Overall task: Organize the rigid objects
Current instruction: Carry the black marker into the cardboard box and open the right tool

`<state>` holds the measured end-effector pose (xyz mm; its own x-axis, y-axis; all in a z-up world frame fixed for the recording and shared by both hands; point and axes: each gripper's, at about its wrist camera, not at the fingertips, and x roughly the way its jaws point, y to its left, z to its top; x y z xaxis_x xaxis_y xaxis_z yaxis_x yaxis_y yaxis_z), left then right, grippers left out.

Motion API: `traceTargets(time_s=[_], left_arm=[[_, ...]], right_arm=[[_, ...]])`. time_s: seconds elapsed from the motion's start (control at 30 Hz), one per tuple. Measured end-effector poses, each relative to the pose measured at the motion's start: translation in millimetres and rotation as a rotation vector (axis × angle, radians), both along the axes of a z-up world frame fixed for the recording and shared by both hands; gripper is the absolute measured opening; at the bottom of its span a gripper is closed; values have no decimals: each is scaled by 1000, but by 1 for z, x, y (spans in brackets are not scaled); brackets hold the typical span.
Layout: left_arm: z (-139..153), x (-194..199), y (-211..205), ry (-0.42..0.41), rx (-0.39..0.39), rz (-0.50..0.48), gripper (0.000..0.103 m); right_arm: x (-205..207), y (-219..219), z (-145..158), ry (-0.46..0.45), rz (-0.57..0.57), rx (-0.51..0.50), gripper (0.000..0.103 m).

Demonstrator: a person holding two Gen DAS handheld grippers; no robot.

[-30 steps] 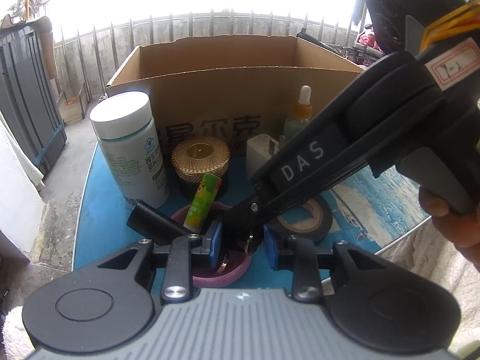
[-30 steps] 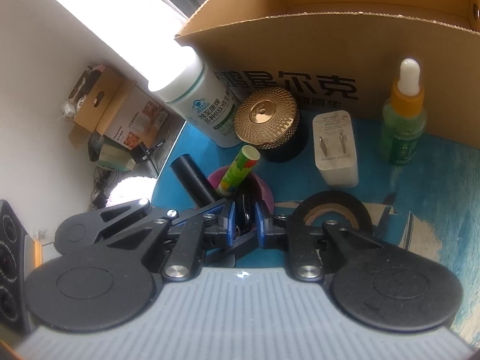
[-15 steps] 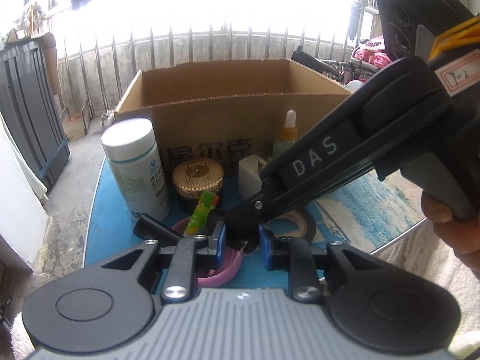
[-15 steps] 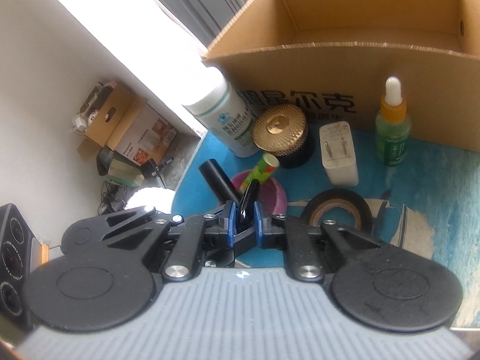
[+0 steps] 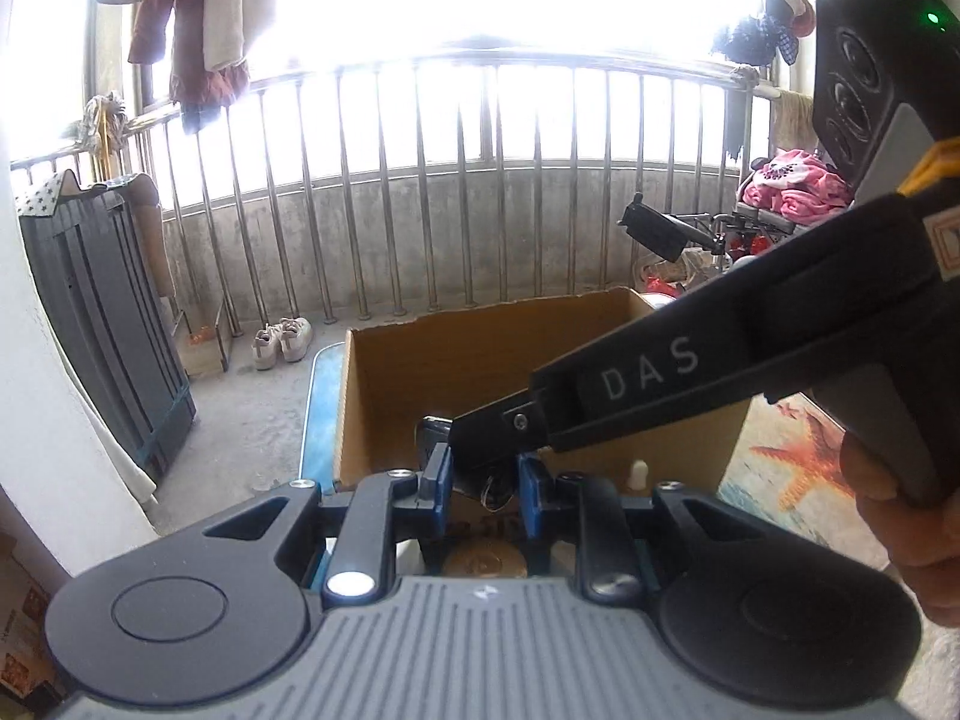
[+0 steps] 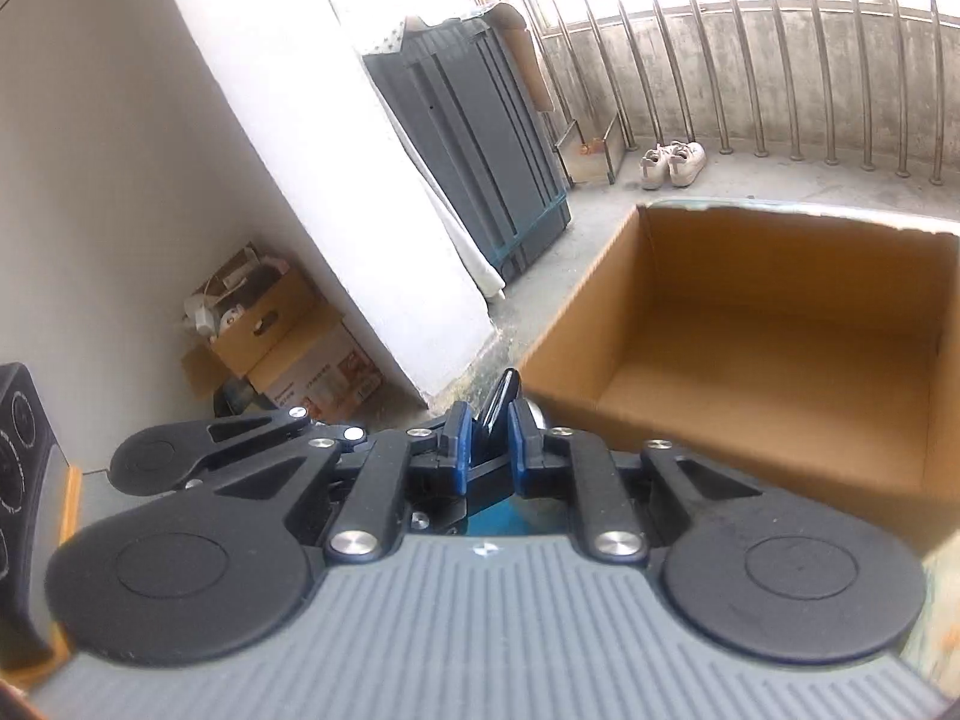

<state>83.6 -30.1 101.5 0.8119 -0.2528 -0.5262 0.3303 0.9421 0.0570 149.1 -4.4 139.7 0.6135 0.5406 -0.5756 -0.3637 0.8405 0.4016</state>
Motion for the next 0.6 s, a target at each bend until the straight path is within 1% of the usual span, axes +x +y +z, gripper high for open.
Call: traceTargets(time_s=[0.1, 0.2, 0.3, 0.4, 0.47, 0.57, 0.6], left_arm=[[11, 44, 0, 55, -9, 11, 23], [10, 96, 3, 128, -14, 19, 23], [1, 145, 1, 220, -19, 29, 23], [-17, 187, 3, 318, -19, 49, 22], [-28, 203, -1, 361, -5, 64, 21], [-42, 220, -3, 397, 29, 95, 20], [-43, 219, -6, 406, 38, 106, 20]], right_arm=[[47, -6, 9, 43, -1, 8, 12], [93, -15, 6, 104, -19, 14, 12], [143, -21, -11, 187, -45, 23, 12], [183, -28, -34, 270, -66, 39, 11], [204, -27, -51, 315, -77, 46, 11], [229, -28, -73, 367, -86, 66, 10], [237, -29, -79, 380, -89, 73, 10]])
